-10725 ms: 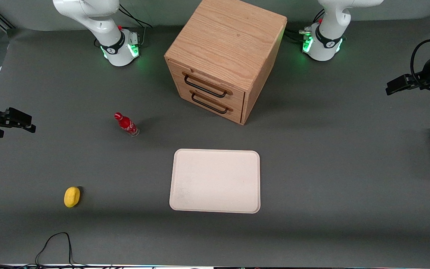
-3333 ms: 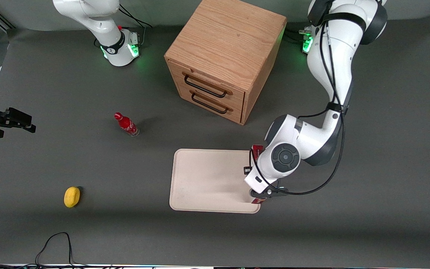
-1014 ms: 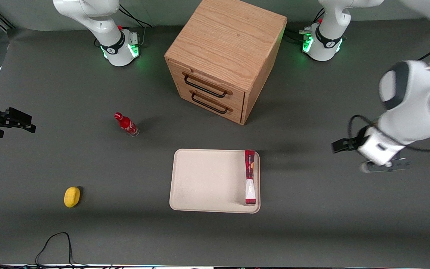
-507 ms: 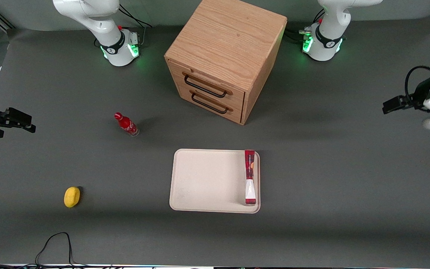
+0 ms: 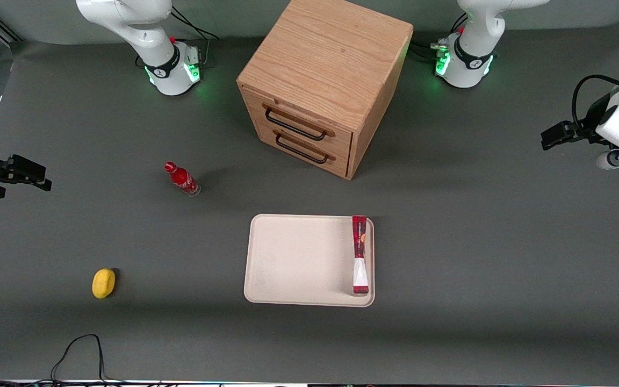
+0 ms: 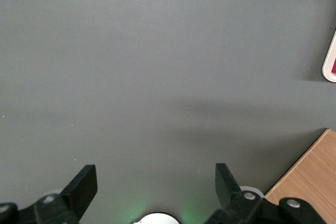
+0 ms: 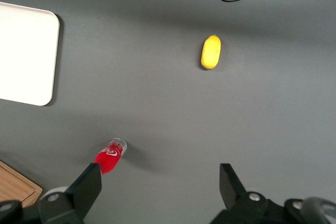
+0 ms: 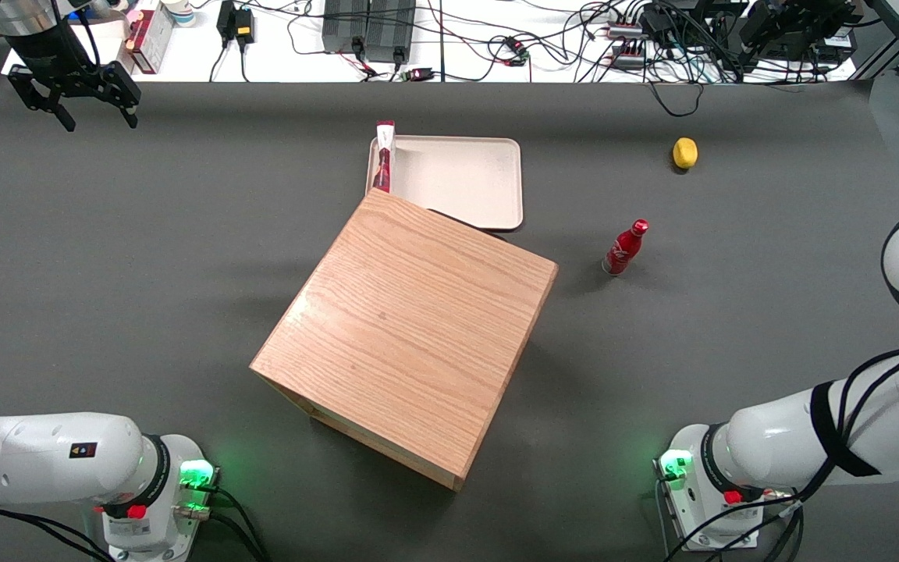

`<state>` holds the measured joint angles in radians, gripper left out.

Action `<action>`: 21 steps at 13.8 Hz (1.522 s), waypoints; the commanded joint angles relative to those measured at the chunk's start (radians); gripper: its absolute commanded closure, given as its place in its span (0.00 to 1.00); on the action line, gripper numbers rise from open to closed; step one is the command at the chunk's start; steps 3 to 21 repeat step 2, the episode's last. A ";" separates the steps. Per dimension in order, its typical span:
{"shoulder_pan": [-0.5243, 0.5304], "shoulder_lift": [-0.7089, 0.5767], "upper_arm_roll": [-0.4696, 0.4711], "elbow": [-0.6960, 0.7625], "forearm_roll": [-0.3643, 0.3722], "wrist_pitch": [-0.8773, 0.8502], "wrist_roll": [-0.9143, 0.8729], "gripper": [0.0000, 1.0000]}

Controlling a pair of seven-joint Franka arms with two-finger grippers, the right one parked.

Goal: Place red cookie box on tray

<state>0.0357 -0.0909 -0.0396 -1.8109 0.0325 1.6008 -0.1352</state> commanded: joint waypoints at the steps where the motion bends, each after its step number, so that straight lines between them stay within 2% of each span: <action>1: -0.059 0.016 0.064 0.054 0.006 -0.047 -0.015 0.00; 21: -0.062 0.019 0.064 0.070 0.012 -0.054 -0.012 0.00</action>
